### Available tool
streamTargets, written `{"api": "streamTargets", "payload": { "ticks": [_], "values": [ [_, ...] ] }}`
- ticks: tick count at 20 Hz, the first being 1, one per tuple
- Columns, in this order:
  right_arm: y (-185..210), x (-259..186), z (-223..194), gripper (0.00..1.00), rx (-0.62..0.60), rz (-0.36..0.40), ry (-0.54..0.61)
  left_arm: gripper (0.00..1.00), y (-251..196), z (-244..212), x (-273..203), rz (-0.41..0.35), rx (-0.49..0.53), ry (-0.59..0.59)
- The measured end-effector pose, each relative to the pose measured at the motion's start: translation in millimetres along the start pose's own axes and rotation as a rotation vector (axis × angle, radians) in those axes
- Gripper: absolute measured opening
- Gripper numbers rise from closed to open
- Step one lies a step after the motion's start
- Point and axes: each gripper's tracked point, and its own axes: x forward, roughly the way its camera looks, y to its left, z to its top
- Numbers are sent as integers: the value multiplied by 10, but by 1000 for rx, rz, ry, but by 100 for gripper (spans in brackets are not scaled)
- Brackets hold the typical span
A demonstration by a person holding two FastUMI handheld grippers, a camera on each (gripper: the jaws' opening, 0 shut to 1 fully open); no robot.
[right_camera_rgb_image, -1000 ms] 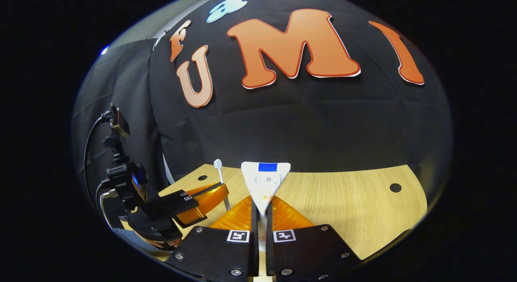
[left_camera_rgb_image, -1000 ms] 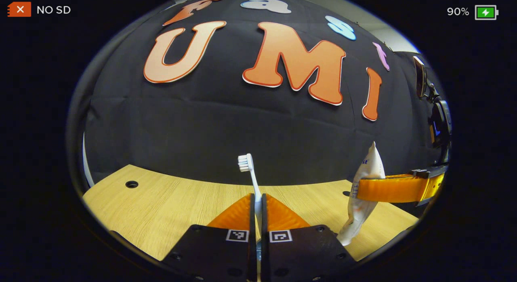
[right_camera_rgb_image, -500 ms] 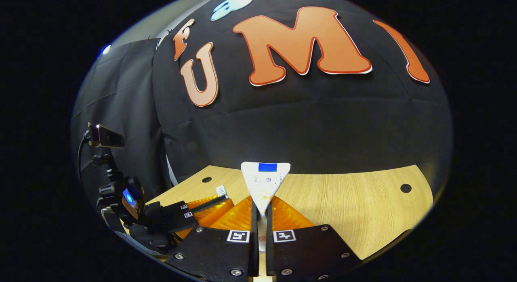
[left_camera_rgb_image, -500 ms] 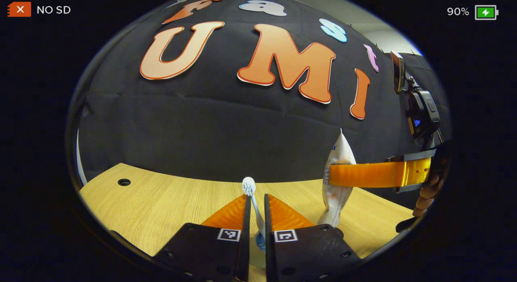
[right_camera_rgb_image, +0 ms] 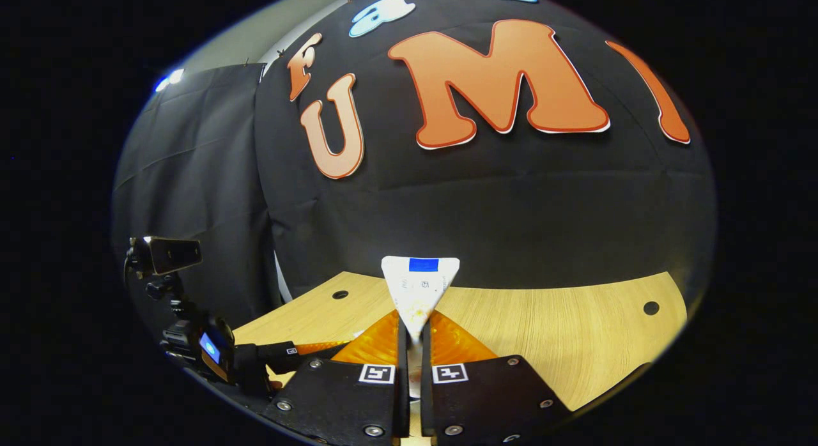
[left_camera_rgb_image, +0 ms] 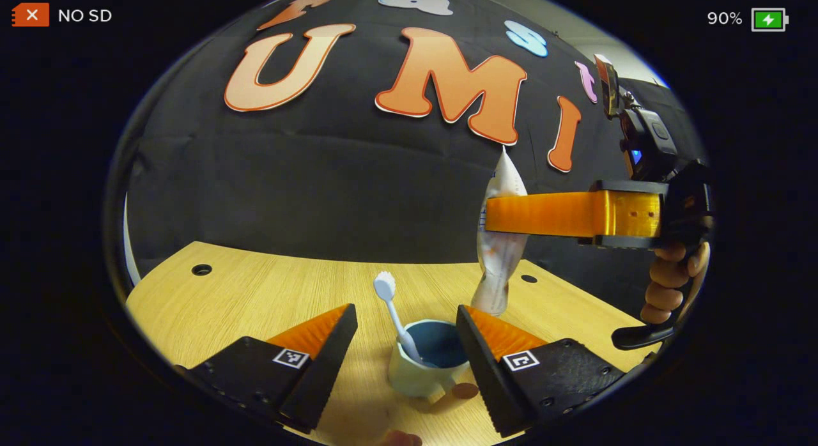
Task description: Put the toothbrush and toothpaste on the desktop into the cup, then pick up the cup and place it on the coaster on the desktop.
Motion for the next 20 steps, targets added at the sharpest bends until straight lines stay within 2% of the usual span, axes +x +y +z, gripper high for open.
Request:
{"api": "streamTargets", "payload": {
  "ticks": [7,15,19,20],
  "values": [
    [47,195,-187,7,-2,17,18,95,144,42,-341,44,-15,-7],
    [20,407,-677,7,-20,2,98,95,361,-143,-442,94,-44,39],
    [28,347,-912,16,-28,-6,190,95,352,-158,-494,104,-41,60],
    [30,268,-885,23,-46,-7,190,95,338,-162,-508,111,-35,65]
  ]
}}
